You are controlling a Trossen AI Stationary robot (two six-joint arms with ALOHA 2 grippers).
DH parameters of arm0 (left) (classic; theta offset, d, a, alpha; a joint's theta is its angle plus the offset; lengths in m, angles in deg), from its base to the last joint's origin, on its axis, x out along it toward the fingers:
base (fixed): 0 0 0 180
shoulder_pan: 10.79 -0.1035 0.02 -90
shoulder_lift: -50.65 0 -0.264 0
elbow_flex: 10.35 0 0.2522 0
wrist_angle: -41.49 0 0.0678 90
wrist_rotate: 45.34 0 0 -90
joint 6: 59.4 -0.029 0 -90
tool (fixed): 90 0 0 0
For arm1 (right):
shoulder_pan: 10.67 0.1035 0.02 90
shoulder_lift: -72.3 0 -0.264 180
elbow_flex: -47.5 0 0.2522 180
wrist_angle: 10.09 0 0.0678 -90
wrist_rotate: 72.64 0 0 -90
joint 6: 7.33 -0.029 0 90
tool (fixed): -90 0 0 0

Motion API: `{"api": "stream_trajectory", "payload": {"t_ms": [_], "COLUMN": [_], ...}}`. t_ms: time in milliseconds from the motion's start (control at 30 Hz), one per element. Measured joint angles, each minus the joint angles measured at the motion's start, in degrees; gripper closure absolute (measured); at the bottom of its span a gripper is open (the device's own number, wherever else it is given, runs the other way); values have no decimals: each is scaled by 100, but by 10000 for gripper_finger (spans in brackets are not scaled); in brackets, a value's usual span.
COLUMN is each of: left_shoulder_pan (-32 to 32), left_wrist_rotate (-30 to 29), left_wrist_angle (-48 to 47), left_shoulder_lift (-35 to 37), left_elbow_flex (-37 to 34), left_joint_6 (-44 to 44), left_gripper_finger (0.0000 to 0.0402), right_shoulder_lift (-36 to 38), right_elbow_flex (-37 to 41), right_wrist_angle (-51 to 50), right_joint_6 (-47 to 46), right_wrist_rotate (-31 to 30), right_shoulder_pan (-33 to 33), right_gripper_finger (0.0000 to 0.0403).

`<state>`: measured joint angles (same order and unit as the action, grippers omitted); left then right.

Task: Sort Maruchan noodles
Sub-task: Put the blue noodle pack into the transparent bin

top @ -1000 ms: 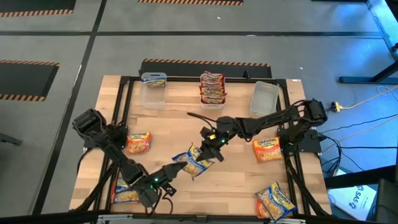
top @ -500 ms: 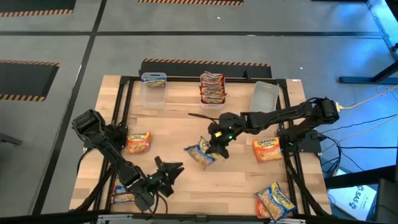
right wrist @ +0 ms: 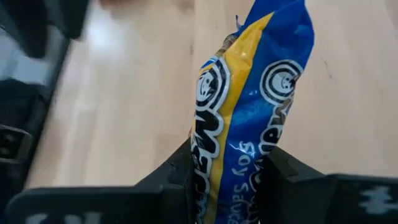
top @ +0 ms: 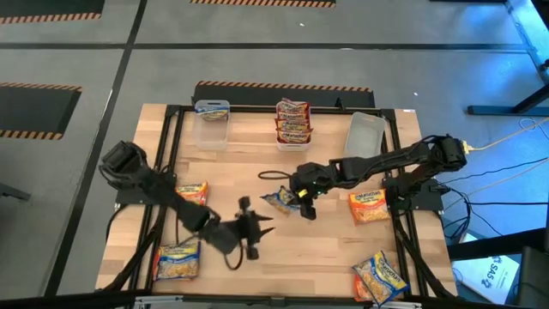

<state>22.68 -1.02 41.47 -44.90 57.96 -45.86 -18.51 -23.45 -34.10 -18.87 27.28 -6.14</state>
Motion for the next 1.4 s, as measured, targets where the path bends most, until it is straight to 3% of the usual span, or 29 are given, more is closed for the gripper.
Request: {"api": "stream_trajectory", "payload": {"t_ms": [133, 233, 467, 633, 833, 1133, 1400], "left_shoulder_pan": [-597, -891, -1310, -1450, -1390, -1379, -1327], "left_wrist_rotate": [1542, 2269, 2462, 2458, 2087, 2288, 2441], "left_wrist_angle": [-375, -421, -683, -786, -682, -550, -642], "left_shoulder_lift": [324, 371, 322, 324, 236, 134, 730], "left_elbow_flex": [2, 7, 7, 7, 7, 9, -5], "left_joint_6": [259, 283, 246, 246, 240, -232, -470], "left_gripper_finger": [265, 248, 212, 195, 194, 194, 194], "right_shoulder_lift": [0, 0, 0, 0, -3, -61, -61], "right_elbow_flex": [0, 2, 2, 2, 2, 7, 7], "right_wrist_angle": [-425, -588, -642, -625, -462, -357, -300], "right_joint_6": [195, 214, 170, 104, -41, -21, -26], "right_wrist_rotate": [-289, -402, -444, -810, -1270, -1624, -1630], "right_shoulder_pan": [-4, -3, 284, 684, 1067, 1119, 1167], "right_gripper_finger": [311, 310, 310, 310, 310, 309, 309]}}
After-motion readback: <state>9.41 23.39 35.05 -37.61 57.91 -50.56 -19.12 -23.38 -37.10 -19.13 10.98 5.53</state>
